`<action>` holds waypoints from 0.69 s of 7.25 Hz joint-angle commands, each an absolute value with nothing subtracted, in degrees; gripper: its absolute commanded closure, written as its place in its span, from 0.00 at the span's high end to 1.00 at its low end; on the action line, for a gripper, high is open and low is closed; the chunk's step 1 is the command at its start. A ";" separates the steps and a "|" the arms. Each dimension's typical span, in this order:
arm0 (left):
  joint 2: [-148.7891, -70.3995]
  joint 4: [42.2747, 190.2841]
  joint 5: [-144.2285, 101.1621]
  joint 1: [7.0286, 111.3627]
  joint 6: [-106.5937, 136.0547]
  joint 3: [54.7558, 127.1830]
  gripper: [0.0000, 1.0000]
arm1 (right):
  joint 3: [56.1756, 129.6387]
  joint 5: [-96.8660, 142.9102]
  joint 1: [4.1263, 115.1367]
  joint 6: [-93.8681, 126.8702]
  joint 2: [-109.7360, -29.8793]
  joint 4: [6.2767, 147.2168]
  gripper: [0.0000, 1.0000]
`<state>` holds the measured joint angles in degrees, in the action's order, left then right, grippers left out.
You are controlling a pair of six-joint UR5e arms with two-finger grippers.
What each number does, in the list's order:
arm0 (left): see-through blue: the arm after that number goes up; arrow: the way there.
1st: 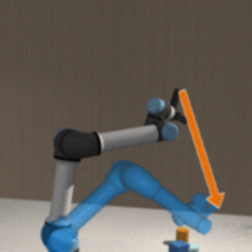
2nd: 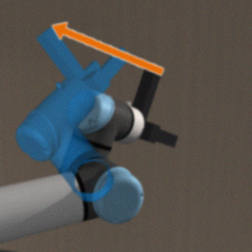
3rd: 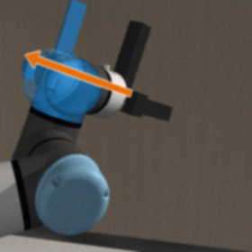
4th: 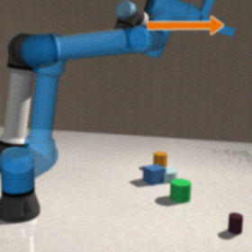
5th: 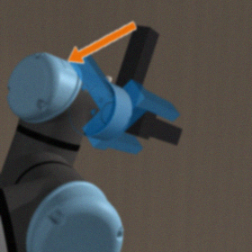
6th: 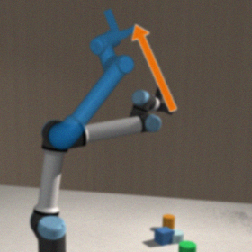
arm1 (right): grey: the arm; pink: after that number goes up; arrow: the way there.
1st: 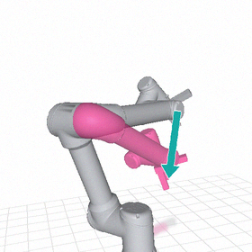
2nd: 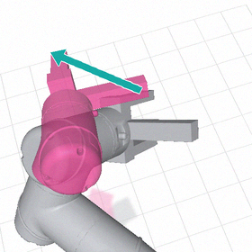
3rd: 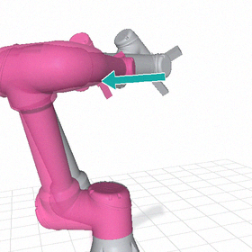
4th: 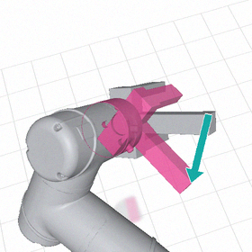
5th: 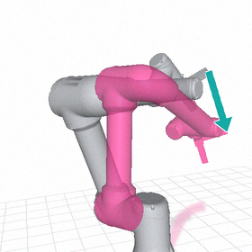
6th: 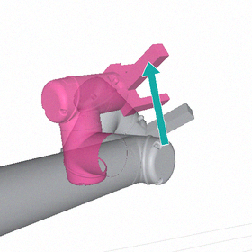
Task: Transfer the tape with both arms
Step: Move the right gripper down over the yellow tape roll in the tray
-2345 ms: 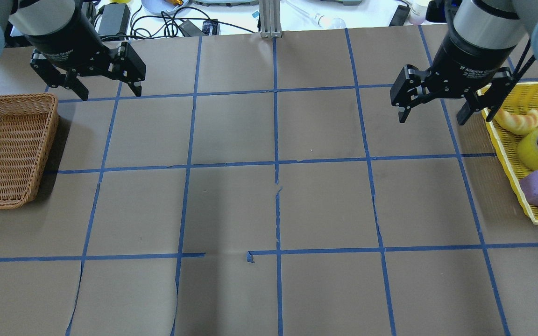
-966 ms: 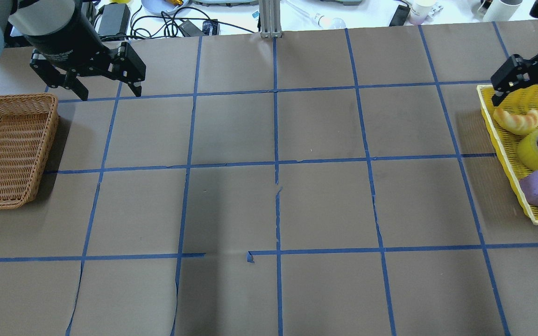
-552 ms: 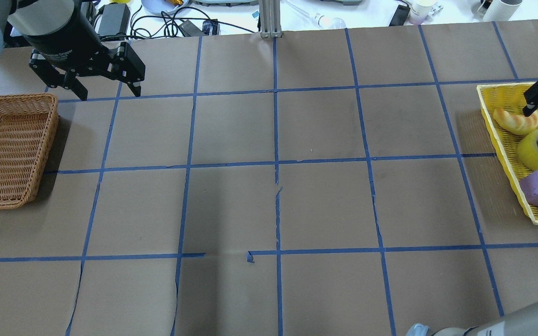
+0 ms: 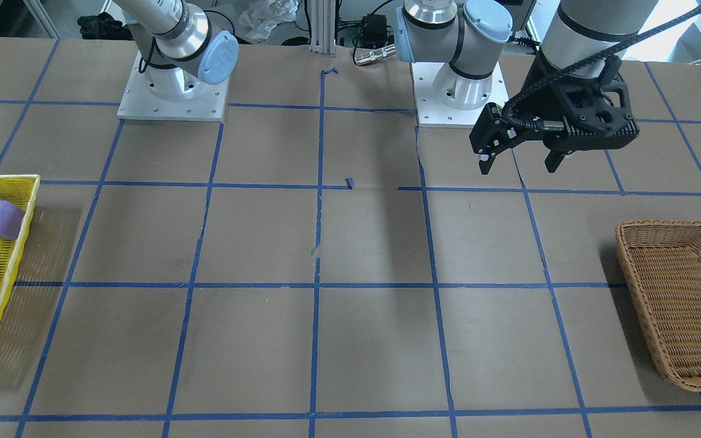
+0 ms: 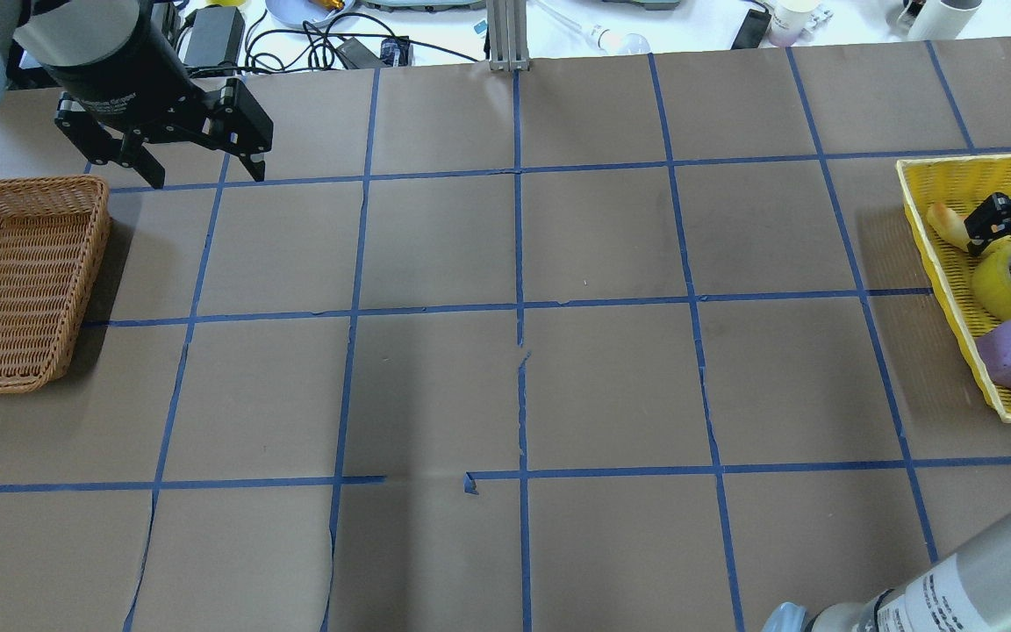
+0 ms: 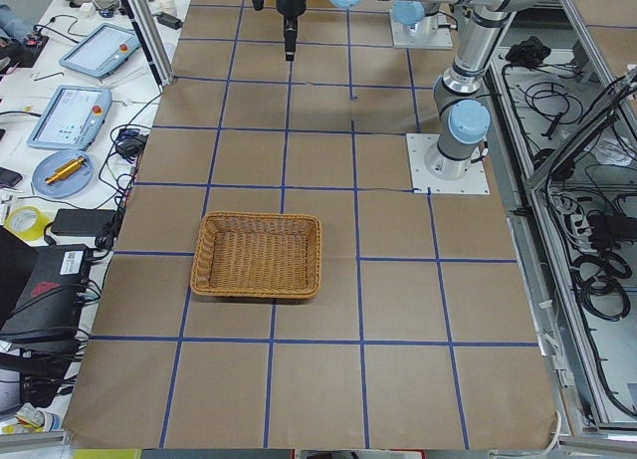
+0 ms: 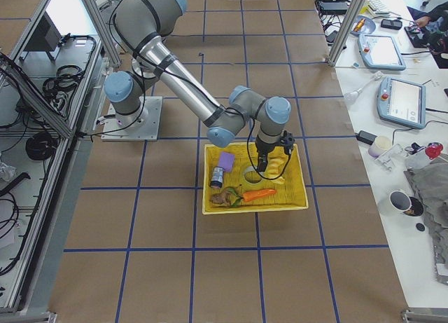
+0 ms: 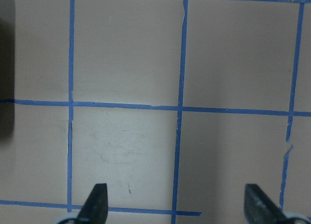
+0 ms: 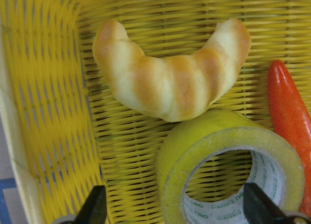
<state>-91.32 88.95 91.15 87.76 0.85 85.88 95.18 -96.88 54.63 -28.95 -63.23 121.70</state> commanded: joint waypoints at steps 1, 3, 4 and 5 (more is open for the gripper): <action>-91.32 88.95 91.14 87.71 0.88 85.87 1.00 | 97.90 -98.61 54.58 -27.34 -62.84 123.22 1.00; -91.32 88.95 91.14 87.71 0.88 85.96 1.00 | 99.05 -98.61 54.58 -26.02 -62.67 123.31 0.83; -91.32 88.95 91.14 87.80 0.79 85.96 1.00 | 99.05 -98.61 54.49 -26.02 -62.67 123.40 0.53; -91.32 88.95 91.14 87.72 0.79 85.96 1.00 | 98.97 -98.44 54.49 -26.10 -62.58 123.40 0.38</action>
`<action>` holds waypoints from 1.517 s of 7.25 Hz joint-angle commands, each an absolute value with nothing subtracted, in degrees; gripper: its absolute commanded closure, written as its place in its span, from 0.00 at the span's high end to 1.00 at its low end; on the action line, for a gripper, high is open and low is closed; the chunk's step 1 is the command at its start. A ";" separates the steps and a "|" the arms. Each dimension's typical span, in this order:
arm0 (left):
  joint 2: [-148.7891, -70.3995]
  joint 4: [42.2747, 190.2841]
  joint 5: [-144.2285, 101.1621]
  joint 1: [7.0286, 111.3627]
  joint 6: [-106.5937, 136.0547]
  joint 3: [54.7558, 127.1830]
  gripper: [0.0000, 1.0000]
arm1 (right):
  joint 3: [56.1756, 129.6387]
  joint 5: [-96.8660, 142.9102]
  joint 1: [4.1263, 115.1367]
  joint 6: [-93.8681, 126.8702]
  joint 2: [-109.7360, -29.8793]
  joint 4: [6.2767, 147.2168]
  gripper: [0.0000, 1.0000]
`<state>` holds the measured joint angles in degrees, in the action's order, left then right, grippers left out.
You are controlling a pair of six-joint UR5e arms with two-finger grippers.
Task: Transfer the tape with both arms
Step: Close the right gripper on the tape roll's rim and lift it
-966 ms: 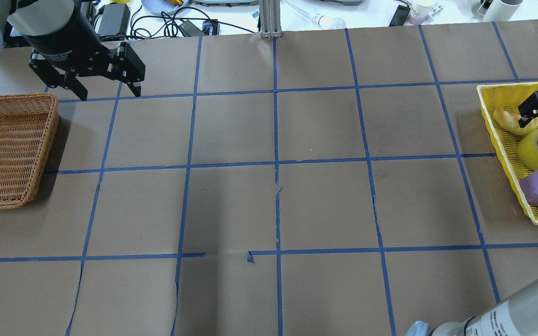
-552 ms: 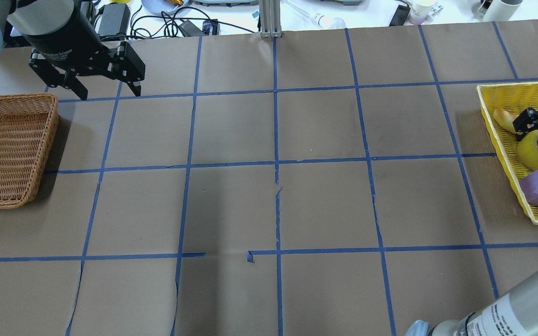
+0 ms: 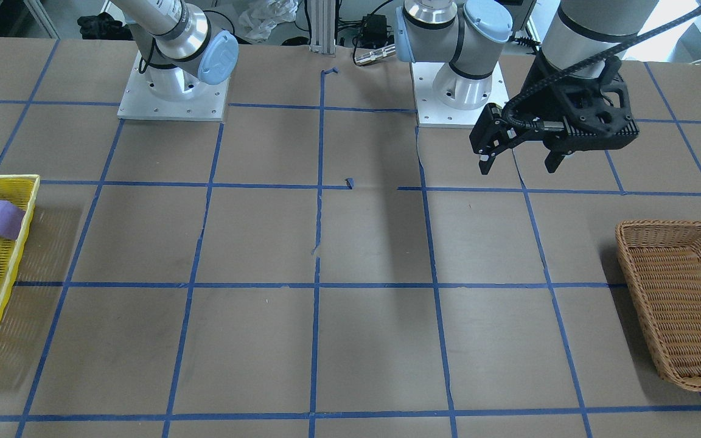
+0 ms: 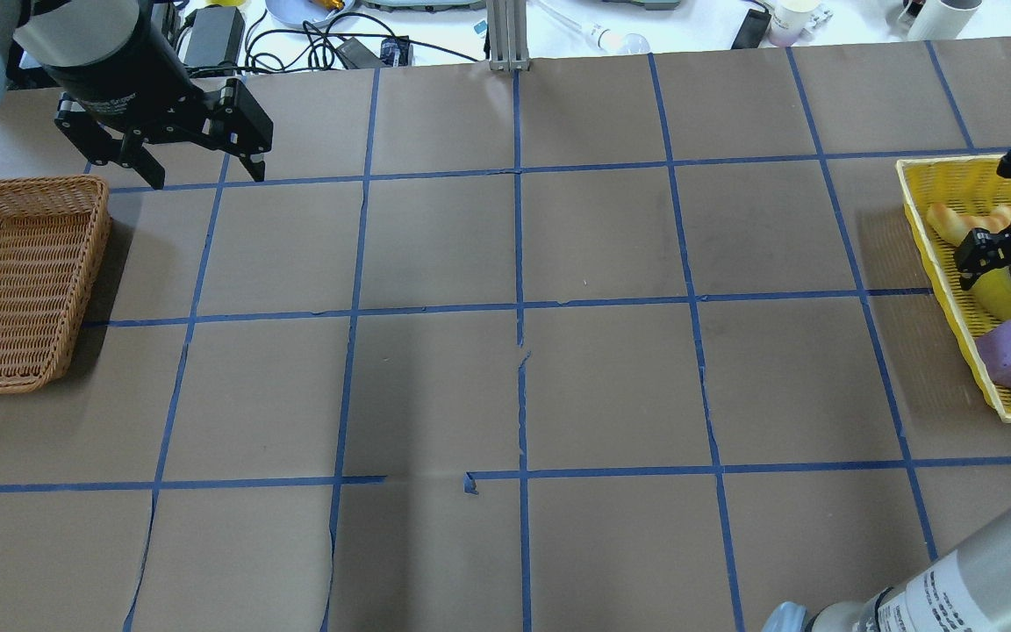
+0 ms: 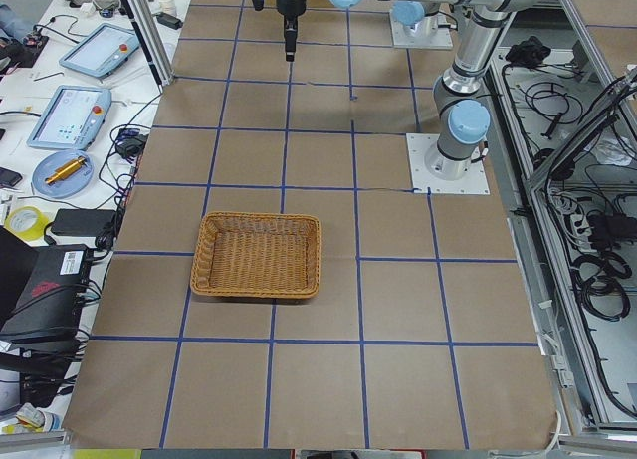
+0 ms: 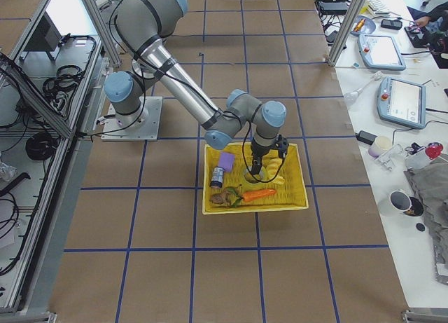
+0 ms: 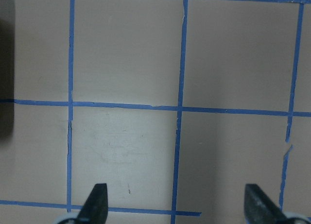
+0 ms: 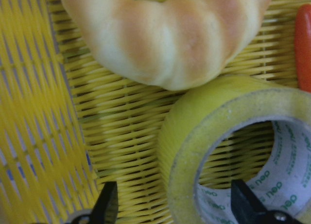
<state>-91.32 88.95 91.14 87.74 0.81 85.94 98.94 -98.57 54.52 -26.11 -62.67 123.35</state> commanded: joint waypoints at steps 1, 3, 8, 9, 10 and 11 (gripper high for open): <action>-91.32 88.95 91.14 87.71 0.79 85.96 1.00 | 98.96 -98.44 54.58 -26.28 -62.67 123.40 0.04; -91.32 88.95 91.14 87.72 0.88 85.96 1.00 | 98.27 -98.35 54.49 -27.76 -63.10 123.14 0.00; -91.32 88.95 91.14 87.71 0.79 85.87 1.00 | 94.83 -93.64 61.74 -25.51 -76.61 112.43 0.00; -91.32 88.95 91.06 87.71 0.79 85.96 1.00 | 94.83 -93.26 68.14 -14.35 -76.90 110.15 0.00; -91.32 88.95 91.05 87.71 0.79 85.96 1.00 | 94.75 -92.29 76.90 -1.62 -76.82 109.78 0.00; -91.32 88.95 91.05 87.71 0.79 85.96 1.00 | 94.75 -92.02 85.52 11.90 -76.56 109.95 0.00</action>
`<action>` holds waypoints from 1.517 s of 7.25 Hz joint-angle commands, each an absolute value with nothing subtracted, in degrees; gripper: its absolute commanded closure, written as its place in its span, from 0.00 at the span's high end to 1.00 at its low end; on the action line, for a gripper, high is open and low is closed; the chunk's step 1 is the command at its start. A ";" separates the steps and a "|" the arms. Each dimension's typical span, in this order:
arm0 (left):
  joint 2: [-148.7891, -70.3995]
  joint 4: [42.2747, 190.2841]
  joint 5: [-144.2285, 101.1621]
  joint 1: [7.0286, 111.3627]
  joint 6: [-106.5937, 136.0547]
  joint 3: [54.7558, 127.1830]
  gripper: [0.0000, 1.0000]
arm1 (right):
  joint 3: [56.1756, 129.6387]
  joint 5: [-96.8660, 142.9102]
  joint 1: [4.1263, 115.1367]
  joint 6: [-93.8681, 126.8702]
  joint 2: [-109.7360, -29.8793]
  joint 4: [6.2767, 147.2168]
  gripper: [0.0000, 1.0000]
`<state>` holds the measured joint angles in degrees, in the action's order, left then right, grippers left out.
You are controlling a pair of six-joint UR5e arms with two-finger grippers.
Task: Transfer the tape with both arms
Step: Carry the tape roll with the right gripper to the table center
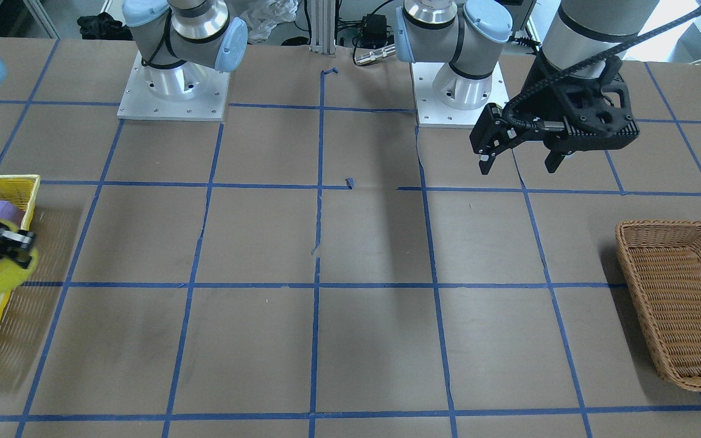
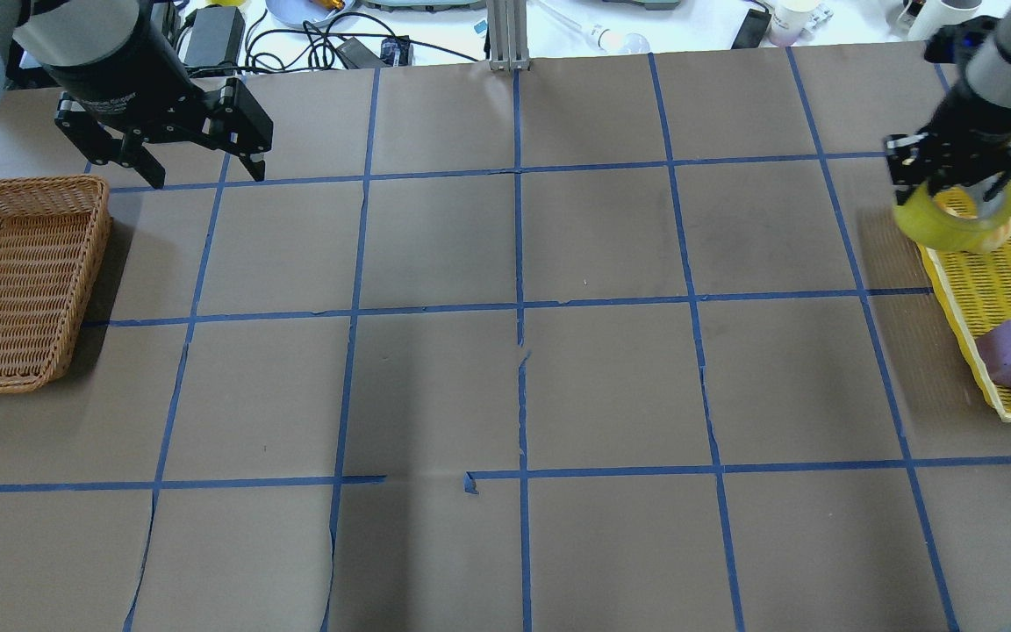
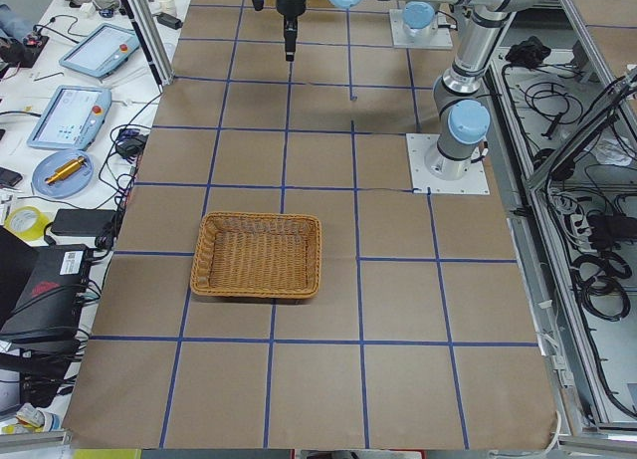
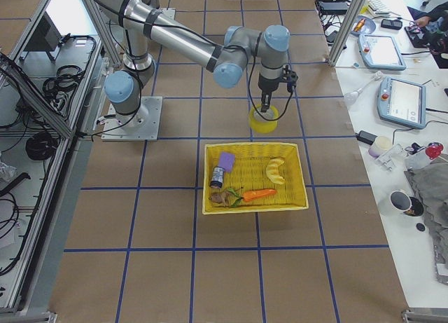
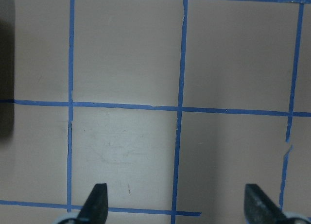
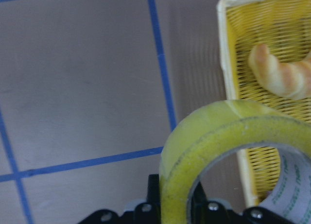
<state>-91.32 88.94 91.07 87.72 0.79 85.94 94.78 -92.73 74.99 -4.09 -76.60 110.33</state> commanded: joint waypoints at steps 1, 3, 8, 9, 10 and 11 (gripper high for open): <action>-91.23 88.95 91.05 87.71 0.79 85.96 1.00 | 94.49 -92.11 92.30 22.66 -74.90 110.91 0.00; -91.32 88.86 91.14 87.54 0.79 85.78 1.00 | 94.40 -91.24 100.43 34.74 -69.46 117.75 0.00; -91.32 88.95 91.14 87.63 0.62 85.87 1.00 | 94.22 -85.08 111.17 49.65 -60.38 124.01 0.00; -91.32 88.95 91.06 87.54 0.62 85.87 1.00 | 94.13 -84.56 112.05 51.40 -60.38 124.10 0.00; -91.32 88.95 91.14 87.63 0.53 85.87 1.00 | 94.04 -84.46 113.10 53.24 -60.29 124.19 0.00; -91.32 88.95 91.14 87.54 0.61 85.87 1.00 | 94.04 -83.68 113.46 53.52 -60.21 124.19 0.00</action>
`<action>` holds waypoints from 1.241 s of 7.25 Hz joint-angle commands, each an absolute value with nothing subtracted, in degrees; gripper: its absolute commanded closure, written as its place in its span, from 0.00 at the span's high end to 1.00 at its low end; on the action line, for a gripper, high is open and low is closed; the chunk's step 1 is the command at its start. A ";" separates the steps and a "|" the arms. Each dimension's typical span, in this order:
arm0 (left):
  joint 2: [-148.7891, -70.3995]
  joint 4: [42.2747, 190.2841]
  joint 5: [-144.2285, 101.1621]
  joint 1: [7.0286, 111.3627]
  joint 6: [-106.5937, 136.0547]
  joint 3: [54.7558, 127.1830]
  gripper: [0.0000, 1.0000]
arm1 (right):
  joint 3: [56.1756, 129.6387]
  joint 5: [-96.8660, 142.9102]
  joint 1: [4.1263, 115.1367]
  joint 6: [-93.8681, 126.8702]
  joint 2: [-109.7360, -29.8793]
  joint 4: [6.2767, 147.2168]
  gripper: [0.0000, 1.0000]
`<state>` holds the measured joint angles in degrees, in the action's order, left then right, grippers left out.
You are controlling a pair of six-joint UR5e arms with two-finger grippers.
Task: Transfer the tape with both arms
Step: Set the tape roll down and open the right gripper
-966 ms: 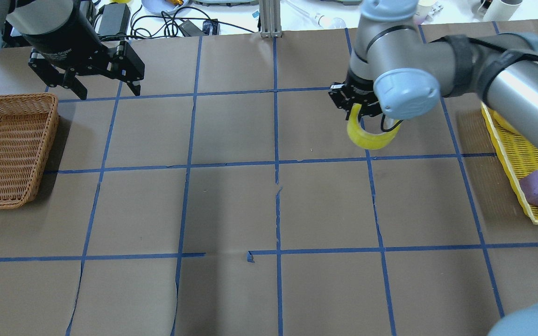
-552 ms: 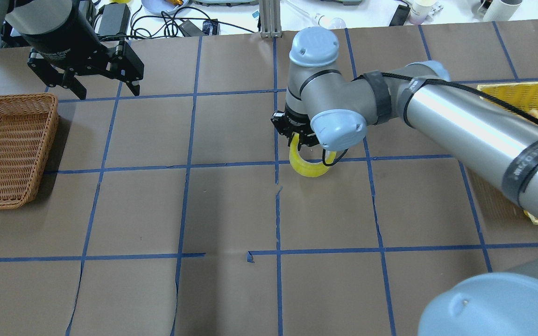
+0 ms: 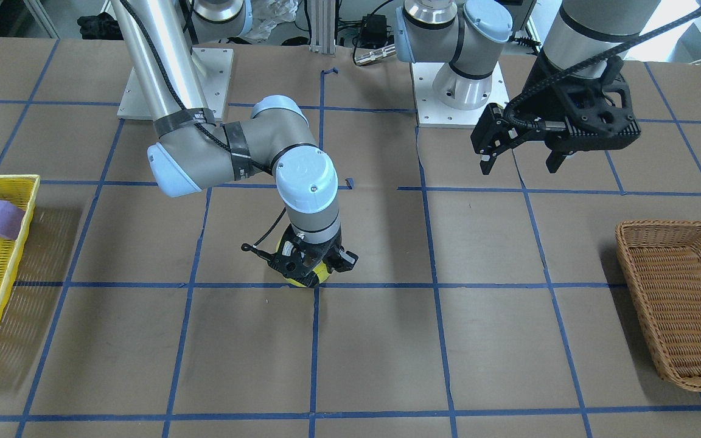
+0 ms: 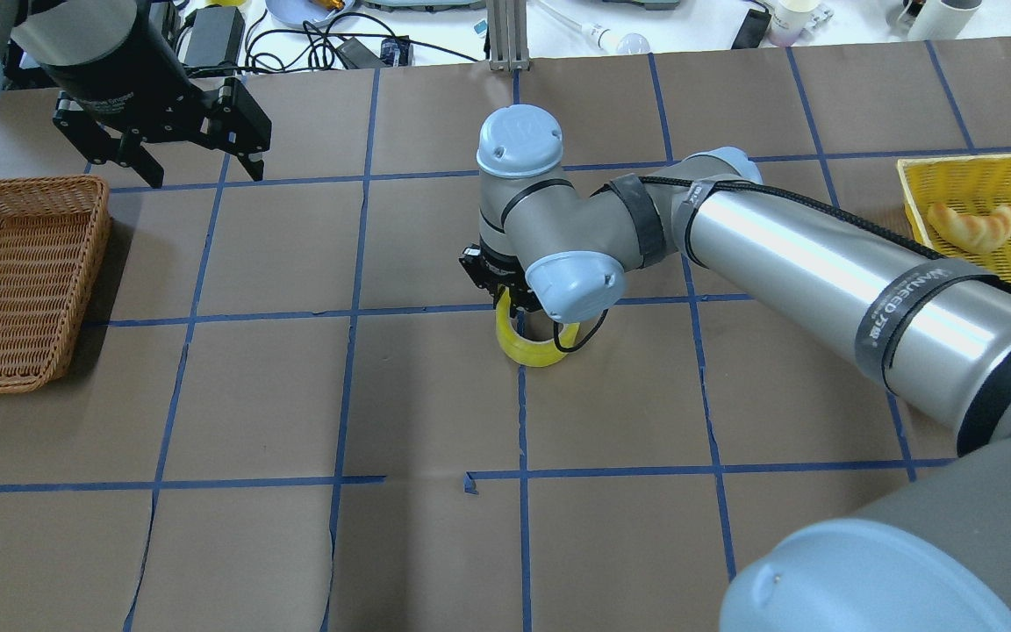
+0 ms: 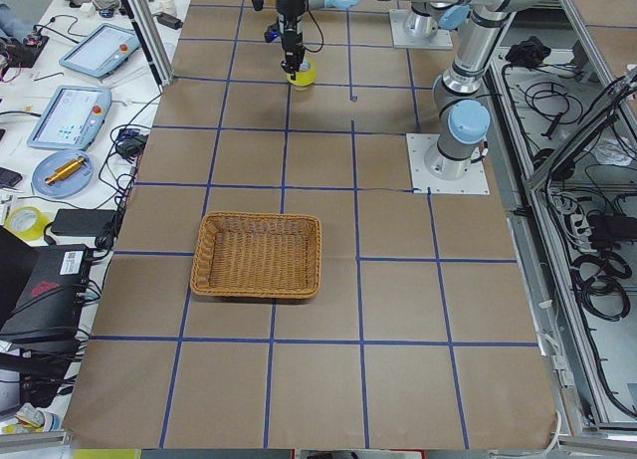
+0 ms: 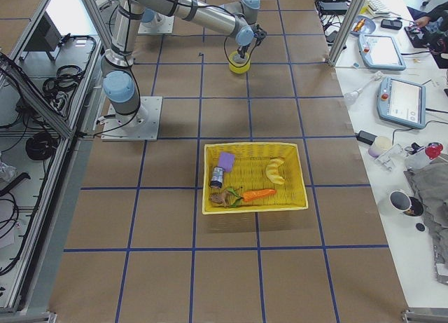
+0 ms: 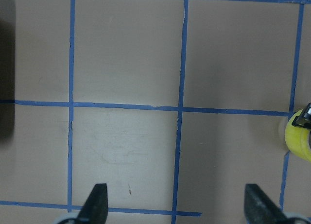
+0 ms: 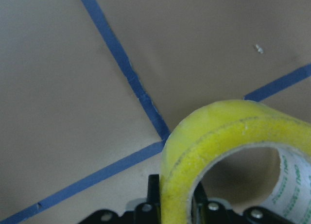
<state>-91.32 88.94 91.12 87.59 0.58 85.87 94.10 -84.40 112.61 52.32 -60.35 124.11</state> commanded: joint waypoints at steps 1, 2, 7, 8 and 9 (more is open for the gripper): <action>-91.32 88.95 91.14 87.54 0.53 85.87 1.00 | 94.22 -82.19 113.47 54.05 -60.12 124.02 0.00; -91.32 88.95 91.14 87.54 0.53 85.87 1.00 | 94.31 -82.09 113.55 54.40 -59.94 124.01 0.00; -91.49 89.03 91.14 87.71 0.53 86.04 1.00 | 91.85 -85.60 108.40 48.36 -67.81 120.70 1.00; -93.23 88.77 91.14 87.80 1.40 85.78 1.00 | 91.58 -85.08 101.84 43.38 -71.16 117.37 1.00; -93.77 88.86 91.06 90.33 2.45 86.39 1.00 | 91.50 -85.51 96.30 32.19 -75.63 112.29 1.00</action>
<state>-92.82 88.87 91.12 88.41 1.40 86.03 91.74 -85.29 102.95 42.45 -70.67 117.44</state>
